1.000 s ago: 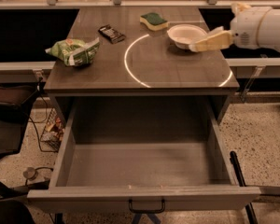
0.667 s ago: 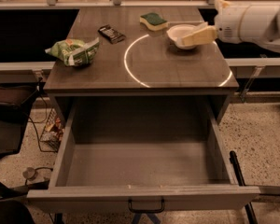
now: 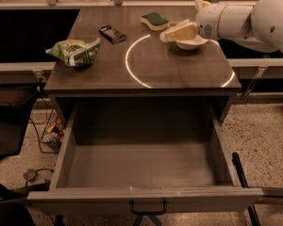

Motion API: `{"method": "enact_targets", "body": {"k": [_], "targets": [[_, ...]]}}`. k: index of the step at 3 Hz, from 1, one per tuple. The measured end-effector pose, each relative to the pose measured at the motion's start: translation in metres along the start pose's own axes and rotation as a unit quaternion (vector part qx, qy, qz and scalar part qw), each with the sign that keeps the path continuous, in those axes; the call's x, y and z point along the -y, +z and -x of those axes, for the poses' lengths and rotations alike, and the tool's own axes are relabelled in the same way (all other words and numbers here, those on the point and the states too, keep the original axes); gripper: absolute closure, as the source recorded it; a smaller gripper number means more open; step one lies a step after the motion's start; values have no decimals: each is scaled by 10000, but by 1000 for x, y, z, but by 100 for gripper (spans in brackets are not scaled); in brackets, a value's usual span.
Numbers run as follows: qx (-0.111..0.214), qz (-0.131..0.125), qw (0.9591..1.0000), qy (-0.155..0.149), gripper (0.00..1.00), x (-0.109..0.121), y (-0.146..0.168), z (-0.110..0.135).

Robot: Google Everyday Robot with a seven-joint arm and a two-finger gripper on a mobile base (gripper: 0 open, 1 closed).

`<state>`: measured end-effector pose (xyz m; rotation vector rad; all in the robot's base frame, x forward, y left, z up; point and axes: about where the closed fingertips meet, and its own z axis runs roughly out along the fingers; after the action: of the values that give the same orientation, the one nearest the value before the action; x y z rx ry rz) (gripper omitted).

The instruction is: Place rxbar chocolate into top drawer

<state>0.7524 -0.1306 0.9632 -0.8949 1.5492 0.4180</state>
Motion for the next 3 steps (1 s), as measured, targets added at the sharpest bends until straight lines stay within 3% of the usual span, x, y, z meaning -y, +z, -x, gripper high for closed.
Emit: {"method": "enact_targets", "body": {"k": [1,3], "targets": [[4,211,9997,127,0,-9,28,-1],[-22,269,9989,386,0,-26,90,-6]]}}
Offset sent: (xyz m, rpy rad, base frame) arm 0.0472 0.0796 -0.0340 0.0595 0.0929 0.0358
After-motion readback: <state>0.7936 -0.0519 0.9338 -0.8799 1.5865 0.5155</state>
